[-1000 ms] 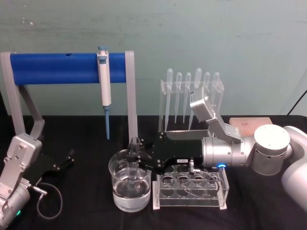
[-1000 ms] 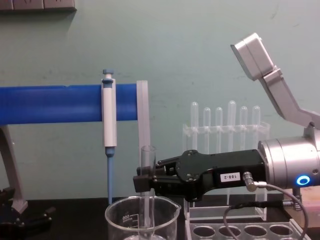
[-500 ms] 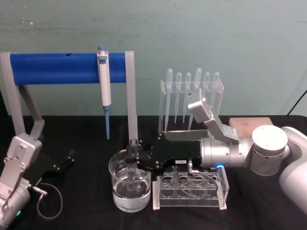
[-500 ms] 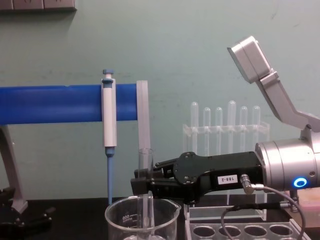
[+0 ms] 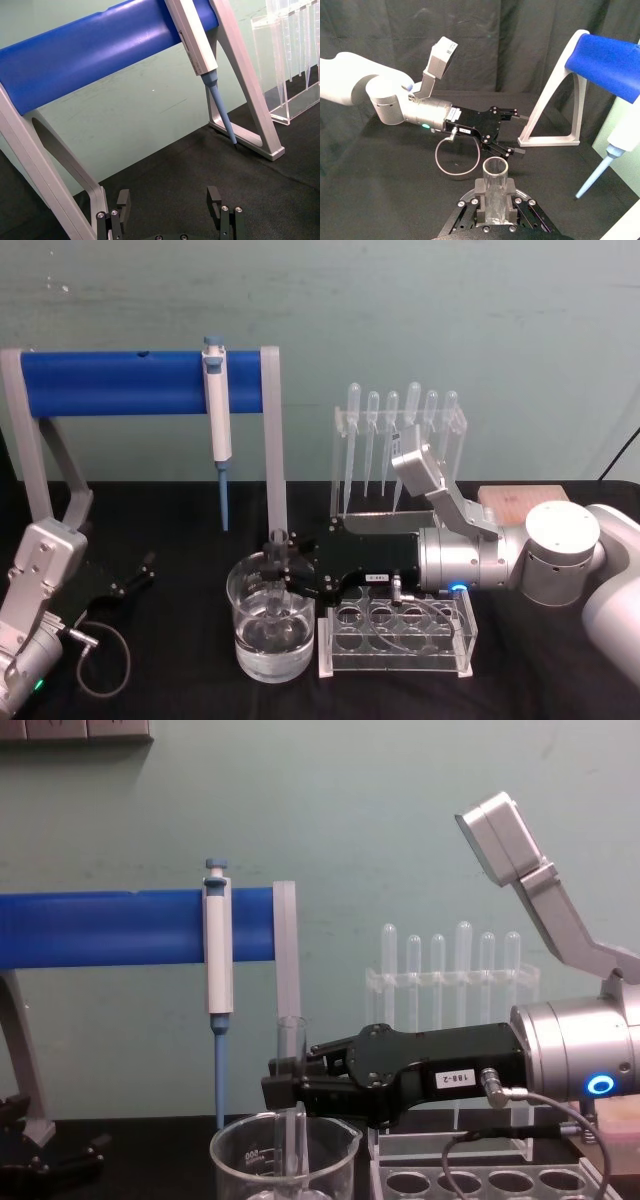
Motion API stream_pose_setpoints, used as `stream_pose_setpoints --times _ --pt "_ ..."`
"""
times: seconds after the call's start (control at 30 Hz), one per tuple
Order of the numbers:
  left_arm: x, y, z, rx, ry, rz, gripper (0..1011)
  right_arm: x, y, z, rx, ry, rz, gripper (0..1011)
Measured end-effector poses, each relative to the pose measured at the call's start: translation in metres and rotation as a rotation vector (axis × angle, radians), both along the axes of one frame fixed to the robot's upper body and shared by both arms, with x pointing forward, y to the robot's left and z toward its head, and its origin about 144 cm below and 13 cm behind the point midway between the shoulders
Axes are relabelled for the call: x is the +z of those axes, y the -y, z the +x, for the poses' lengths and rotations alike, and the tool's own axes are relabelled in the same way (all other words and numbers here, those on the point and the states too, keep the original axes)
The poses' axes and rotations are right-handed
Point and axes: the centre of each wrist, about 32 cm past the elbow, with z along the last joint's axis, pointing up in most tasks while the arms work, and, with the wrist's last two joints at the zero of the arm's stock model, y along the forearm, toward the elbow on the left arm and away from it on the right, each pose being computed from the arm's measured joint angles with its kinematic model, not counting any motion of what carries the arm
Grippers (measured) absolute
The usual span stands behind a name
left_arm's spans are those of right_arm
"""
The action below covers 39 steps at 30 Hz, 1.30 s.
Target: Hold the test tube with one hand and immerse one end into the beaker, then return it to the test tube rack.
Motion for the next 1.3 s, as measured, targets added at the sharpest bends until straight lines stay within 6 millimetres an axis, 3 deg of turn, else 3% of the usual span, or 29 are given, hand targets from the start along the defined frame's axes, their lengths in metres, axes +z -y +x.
stream_pose_setpoints --times 1.3 --pt "0.0000 0.0000 0.0000 0.000 0.000 0.000 1000 0.0003 -0.0001 0.0001 0.000 -0.001 0.000 226"
